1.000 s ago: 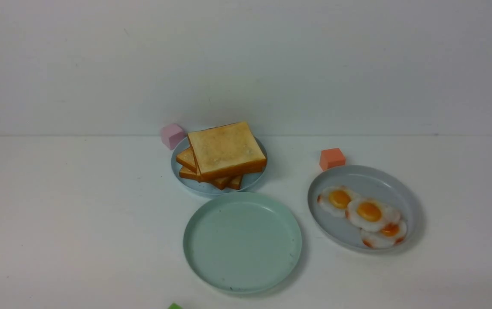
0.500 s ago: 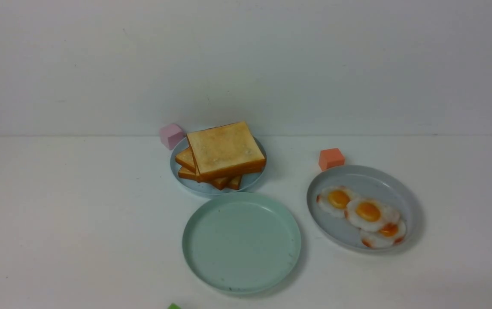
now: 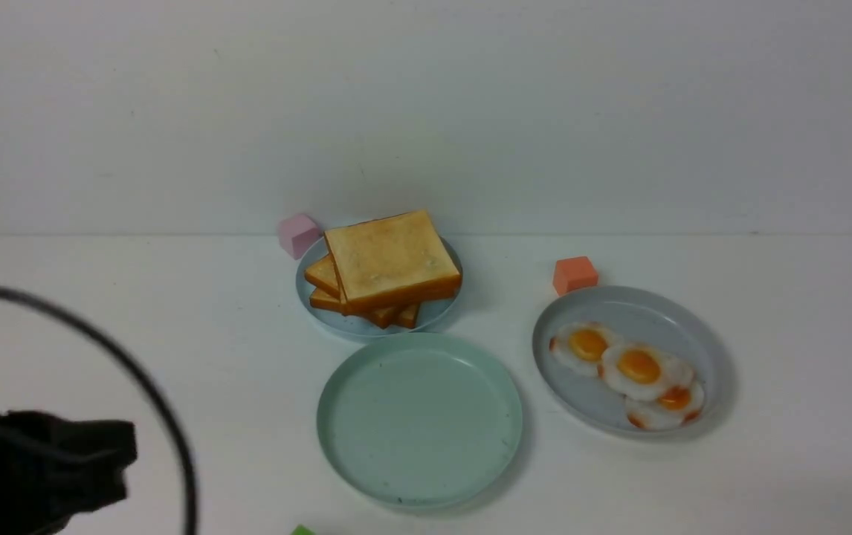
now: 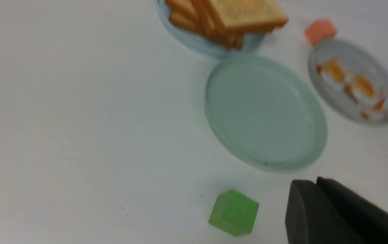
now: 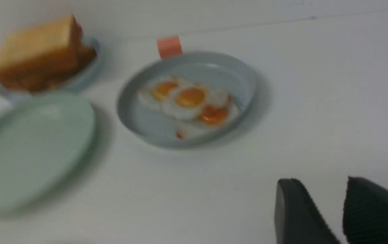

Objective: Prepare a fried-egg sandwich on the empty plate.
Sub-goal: Use the left arm to grab a slice of bread

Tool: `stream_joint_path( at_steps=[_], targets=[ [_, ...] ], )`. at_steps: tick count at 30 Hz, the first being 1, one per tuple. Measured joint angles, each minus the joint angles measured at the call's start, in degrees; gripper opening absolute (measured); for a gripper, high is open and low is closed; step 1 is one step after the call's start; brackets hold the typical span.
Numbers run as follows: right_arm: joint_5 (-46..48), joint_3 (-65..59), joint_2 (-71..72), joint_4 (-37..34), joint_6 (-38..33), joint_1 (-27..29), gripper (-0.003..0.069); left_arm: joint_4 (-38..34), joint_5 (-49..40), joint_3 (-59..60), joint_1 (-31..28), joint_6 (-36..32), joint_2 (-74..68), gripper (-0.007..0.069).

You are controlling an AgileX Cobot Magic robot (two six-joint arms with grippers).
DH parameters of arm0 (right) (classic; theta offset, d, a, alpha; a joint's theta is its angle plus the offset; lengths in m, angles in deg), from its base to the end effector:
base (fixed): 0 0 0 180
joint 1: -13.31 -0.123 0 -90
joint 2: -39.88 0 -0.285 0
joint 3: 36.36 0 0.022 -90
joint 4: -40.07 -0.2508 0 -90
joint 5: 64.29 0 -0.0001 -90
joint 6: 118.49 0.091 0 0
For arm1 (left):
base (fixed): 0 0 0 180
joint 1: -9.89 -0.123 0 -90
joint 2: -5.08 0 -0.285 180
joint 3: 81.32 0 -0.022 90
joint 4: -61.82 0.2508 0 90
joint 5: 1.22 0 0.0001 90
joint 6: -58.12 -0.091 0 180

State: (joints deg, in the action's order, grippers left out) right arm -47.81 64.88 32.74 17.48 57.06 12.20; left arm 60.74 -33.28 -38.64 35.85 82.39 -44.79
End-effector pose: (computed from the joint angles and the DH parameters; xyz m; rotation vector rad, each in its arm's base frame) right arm 0.0543 0.0110 0.1807 0.1710 1.7681 0.3290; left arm 0.1279 -0.0633 0.3000 0.0209 2.2219 -0.5135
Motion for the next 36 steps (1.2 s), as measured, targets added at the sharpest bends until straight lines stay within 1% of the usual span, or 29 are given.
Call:
stream_joint_path(
  at_steps=[1,2,3,6,8,10,12,13,15,18,19,21,23,26,29,31,34,35,36],
  targets=[
    [-3.7,0.0,0.0,-5.8,1.6,0.0,0.0242,0.1,-1.8,-3.5,0.7,-0.7,-5.0,0.0039],
    [-4.2,0.0,0.0,-6.4,1.8,0.0,0.0242,0.1,-1.9,-3.9,0.8,-0.7,-5.6,0.0039],
    [-7.9,0.0,0.0,-11.0,2.6,0.0,0.0242,-0.1,-2.2,-7.0,1.0,-1.0,-10.5,0.0039],
    [-12.5,0.0,0.0,-19.1,3.3,0.0,0.0242,-0.5,-3.6,-11.7,1.0,-3.1,-17.2,0.0039],
    [-10.7,0.9,0.0,-21.8,3.5,0.0,0.0242,-0.5,-7.0,-15.5,1.0,-5.9,-21.1,0.0039],
    [-3.6,4.4,-0.4,-22.2,3.5,0.0,0.0239,-0.8,-12.2,-20.3,1.0,-9.5,-25.3,0.0039],
    [7.5,10.7,-2.8,-20.6,3.0,0.0,0.0215,-1.3,-16.3,-24.5,1.0,-13.2,-28.7,0.0039],
    [8.8,11.5,-3.6,-19.9,2.8,0.0,0.0211,-1.4,-16.9,-24.9,1.0,-13.5,-29.4,0.0039],
    [28.5,22.6,-10.9,-13.9,2.0,0.0,0.0136,-1.4,-17.9,-28.8,1.0,-16.9,-33.3,0.0039],
    [46.6,32.7,-20.2,-6.0,1.3,0.0,0.0050,-2.0,-16.7,-30.9,1.0,-17.4,-36.4,0.0039],
    [50.7,35.7,-22.8,-3.2,1.2,-0.5,0.0022,-2.6,-16.6,-31.2,1.0,-17.9,-37.5,0.0039],
    [53.8,40.4,-26.5,1.7,1.2,-2.8,-0.0001,-3.4,-17.0,-31.7,1.0,-19.4,-39.3,0.0039],
    [54.7,43.8,-28.8,4.3,1.3,-6.2,-0.0005,-3.9,-18.4,-33.3,1.0,-21.1,-41.9,0.0031],
    [55.4,49.1,-31.4,6.9,1.2,-14.3,-0.0005,-4.3,-22.5,-39.5,1.0,-24.8,-47.9,-0.0013],
    [55.5,52.4,-32.3,7.3,0.1,-20.4,-0.0001,-4.4,-27.0,-47.2,1.0,-27.8,-53.7,-0.0013],
    [55.7,54.6,-32.4,7.3,-2.3,-24.3,0.0000,-4.4,-30.5,-53.8,1.0,-29.3,-58.5,-0.0013],
    [54.5,56.3,-32.4,7.1,-4.9,-27.7,0.0003,-4.4,-33.9,-63.7,1.0,-31.2,-65.7,-0.0013],
    [54.4,56.3,-32.4,7.0,-5.0,-27.9,0.0003,-4.4,-34.2,-64.3,1.0,-31.3,-66.2,-0.0013],
    [53.2,56.7,-32.4,6.9,-5.3,-28.7,0.0003,-4.2,-34.9,-68.4,1.0,-31.9,-68.9,-0.0013]
  ],
)
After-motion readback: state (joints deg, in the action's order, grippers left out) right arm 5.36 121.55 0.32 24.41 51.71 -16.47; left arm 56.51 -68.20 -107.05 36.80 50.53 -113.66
